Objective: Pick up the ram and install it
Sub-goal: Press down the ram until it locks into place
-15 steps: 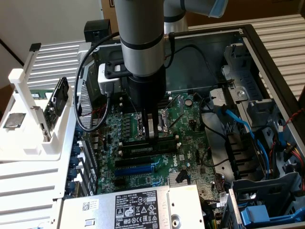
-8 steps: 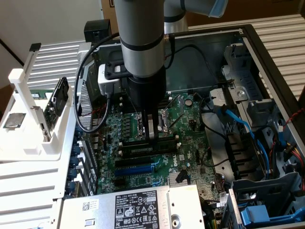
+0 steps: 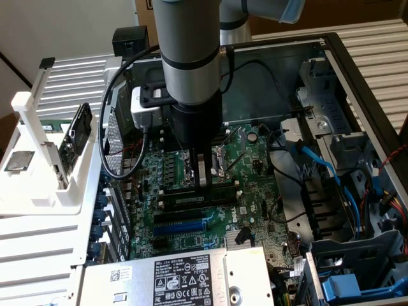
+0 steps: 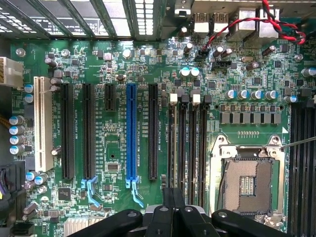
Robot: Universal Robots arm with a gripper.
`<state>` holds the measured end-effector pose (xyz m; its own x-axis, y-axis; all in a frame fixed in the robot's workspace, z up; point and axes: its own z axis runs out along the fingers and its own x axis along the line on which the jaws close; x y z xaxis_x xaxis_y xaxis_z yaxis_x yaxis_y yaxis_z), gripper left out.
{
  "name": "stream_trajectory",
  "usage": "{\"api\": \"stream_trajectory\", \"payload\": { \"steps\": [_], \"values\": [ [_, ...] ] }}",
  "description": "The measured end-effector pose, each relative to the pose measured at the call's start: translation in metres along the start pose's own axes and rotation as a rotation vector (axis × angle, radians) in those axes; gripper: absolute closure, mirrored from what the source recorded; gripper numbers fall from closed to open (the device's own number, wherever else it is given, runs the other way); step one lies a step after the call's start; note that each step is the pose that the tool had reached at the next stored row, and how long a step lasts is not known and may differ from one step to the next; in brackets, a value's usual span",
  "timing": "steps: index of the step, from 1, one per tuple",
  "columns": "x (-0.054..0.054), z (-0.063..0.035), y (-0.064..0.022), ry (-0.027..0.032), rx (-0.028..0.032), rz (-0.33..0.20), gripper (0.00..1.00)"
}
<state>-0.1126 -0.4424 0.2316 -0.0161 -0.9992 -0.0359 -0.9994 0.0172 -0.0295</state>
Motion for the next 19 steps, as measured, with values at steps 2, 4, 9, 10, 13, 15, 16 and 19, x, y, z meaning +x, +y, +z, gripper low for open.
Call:
{"api": "stream_trajectory", "payload": {
  "steps": [2,4,9,10,13,15,16,19],
  "values": [
    [0.0002,0.0000,-0.0001,-0.0017,-0.0001,0.000,0.90],
    [0.0006,0.0001,-0.0001,-0.0032,-0.0001,0.000,0.90],
    [0.0019,0.0000,-0.0002,-0.0095,-0.0008,0.000,0.90],
    [0.0020,0.0000,-0.0002,-0.0104,-0.0011,0.000,0.90],
    [0.0024,0.0000,-0.0002,-0.0137,-0.0027,0.000,0.90],
    [0.0026,0.0000,-0.0002,-0.0157,-0.0042,0.001,0.90],
    [0.0029,0.0000,-0.0002,-0.0168,-0.0049,0.001,0.90],
    [0.0041,-0.0001,-0.0002,-0.0217,-0.0073,0.001,0.90]
  ]
}}
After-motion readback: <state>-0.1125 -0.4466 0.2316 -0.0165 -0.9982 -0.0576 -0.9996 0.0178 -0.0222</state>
